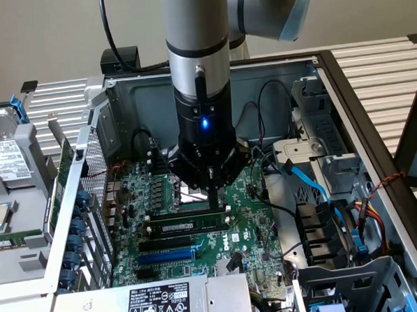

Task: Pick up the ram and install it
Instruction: 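Press down the ram until it locks into place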

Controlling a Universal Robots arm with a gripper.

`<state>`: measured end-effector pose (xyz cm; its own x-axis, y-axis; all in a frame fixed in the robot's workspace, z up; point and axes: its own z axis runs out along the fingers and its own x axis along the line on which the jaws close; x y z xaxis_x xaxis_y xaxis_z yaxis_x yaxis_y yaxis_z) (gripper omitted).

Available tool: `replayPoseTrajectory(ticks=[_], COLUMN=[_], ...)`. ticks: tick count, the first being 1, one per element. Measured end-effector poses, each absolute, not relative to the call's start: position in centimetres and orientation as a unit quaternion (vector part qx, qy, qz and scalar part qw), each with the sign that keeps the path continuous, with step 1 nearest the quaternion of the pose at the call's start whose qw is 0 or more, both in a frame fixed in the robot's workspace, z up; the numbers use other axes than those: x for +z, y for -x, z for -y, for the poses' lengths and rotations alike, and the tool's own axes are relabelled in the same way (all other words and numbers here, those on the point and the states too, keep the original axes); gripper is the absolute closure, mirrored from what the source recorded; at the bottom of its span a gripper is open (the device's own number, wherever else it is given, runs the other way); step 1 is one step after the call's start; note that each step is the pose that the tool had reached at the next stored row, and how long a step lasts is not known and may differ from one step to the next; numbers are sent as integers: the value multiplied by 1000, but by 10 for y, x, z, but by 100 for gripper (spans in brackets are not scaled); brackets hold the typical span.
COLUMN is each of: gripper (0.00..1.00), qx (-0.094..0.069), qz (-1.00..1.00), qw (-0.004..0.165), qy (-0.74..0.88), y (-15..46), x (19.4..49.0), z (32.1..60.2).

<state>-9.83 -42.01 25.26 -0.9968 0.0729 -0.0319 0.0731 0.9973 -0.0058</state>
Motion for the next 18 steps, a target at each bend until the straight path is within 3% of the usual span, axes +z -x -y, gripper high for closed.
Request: replayPoseTrajectory(ticks=[18], gripper=[90], qx=[1], qz=[-999], qw=[16], qy=[-39], y=[142], x=[270], z=[420])
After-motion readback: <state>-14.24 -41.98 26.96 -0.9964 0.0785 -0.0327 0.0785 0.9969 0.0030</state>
